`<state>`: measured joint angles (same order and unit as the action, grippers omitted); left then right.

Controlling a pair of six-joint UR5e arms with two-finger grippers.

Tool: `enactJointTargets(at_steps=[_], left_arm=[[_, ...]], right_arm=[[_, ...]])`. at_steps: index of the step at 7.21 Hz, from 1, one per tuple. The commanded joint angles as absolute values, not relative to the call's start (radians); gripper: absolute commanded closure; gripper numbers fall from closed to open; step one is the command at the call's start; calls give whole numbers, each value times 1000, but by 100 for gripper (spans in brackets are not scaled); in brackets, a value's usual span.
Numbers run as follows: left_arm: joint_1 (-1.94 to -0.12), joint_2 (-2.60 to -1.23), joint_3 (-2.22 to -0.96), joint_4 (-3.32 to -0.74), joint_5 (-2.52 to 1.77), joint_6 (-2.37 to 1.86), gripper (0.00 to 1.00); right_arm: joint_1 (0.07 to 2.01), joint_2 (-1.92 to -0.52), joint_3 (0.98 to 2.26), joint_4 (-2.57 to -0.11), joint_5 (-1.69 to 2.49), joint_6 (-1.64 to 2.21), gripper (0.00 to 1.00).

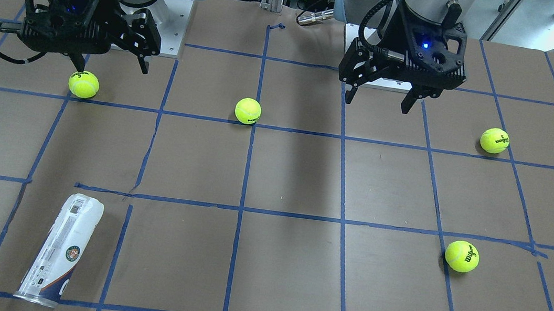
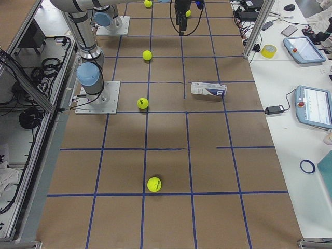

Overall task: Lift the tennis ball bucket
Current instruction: 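Move the right gripper over the clear tennis ball tube lying on the table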

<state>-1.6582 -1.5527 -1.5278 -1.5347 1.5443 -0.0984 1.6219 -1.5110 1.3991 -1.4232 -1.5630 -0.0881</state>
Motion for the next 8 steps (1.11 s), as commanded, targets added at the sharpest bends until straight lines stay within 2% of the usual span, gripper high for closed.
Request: enactJointTargets(at_steps=[1, 5, 8], left_arm=[[-1658, -1551, -1529, -1535, 1557, -100, 0], [-1658, -1551, -1529, -1537, 1557, -100, 0], [-1657, -1551, -1529, -1537, 1557, -98, 0]], right_arm=[[1623, -1511, 1401, -1419, -1563, -87, 0], [1612, -1509, 1399, -1430, -1565, -17, 0], [1571, -1511, 1375, -1570, -1565, 62, 0]])
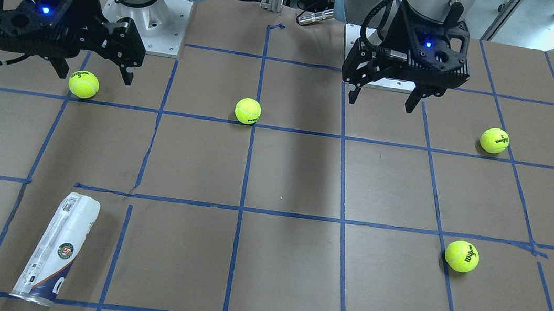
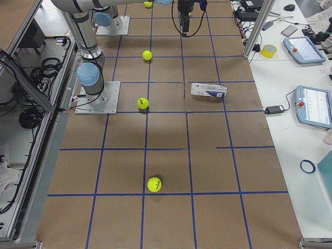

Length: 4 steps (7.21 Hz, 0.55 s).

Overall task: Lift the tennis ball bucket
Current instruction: 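Move the right gripper over the clear tennis ball tube lying on the table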

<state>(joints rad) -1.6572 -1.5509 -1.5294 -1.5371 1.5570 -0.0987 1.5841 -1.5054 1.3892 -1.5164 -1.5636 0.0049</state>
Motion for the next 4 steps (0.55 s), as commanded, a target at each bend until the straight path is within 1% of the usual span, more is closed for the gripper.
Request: enactJointTargets(at_steps=[1, 4], left_arm=[[-1657, -1551, -1529, -1537, 1557, -98, 0], [-1657, -1551, -1529, -1537, 1559, -98, 0]], right_arm=[[1551, -1494, 1367, -1580, -1566, 130, 0], [1494, -1324, 1347, -1603, -1572, 175, 0]])
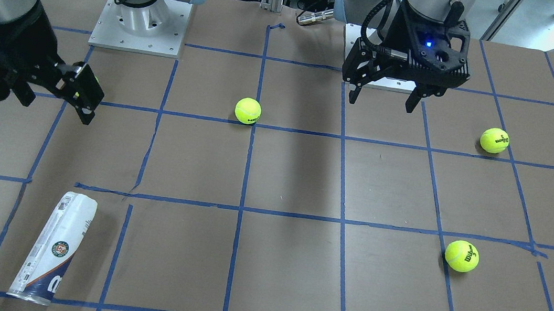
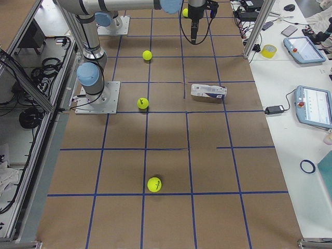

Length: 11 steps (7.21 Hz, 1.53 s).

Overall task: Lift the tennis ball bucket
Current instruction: 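Move the right gripper over the clear tennis ball tube lying on the table, then lower the right gripper and grasp the tube's open end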

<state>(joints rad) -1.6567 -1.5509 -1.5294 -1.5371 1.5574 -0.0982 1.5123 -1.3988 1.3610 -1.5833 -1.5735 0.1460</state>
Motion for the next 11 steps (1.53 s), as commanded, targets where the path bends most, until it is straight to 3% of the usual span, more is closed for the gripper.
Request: enactJointTargets(at_steps=[1, 5, 11], left_arm=[[-1657, -1551, -1529, -1537, 1559, -98, 0], [-1657, -1551, -1528, -1539, 1557, -98, 0], [-1657, -1551, -1528, -1539, 1557, -98, 0]], right_arm=[[1493, -1245, 1315, -1673, -1618, 193, 0], [1436, -996, 1261, -1845, -1655, 195, 0], [1433, -876, 1261, -2072, -1636, 167, 0]])
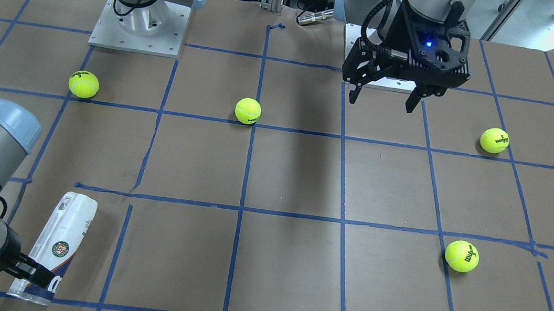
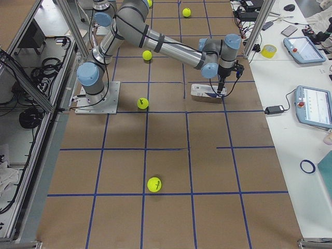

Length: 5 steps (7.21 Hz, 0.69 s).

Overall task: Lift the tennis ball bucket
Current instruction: 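Lower the right gripper and grasp the tube's open end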

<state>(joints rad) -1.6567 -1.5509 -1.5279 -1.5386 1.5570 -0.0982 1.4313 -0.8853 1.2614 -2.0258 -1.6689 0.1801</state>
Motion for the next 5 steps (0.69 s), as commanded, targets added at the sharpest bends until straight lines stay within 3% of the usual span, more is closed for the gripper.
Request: enactJointTargets(at_steps=[1, 5], left_arm=[[-1657, -1551, -1528, -1539, 1557, -98, 0], [-1637, -1548, -1529, -1543, 1554, -98, 0]], right_arm=[[1431, -852, 1259, -2075, -1623, 151, 0], [1431, -815, 1275, -2104, -1624, -19, 0]])
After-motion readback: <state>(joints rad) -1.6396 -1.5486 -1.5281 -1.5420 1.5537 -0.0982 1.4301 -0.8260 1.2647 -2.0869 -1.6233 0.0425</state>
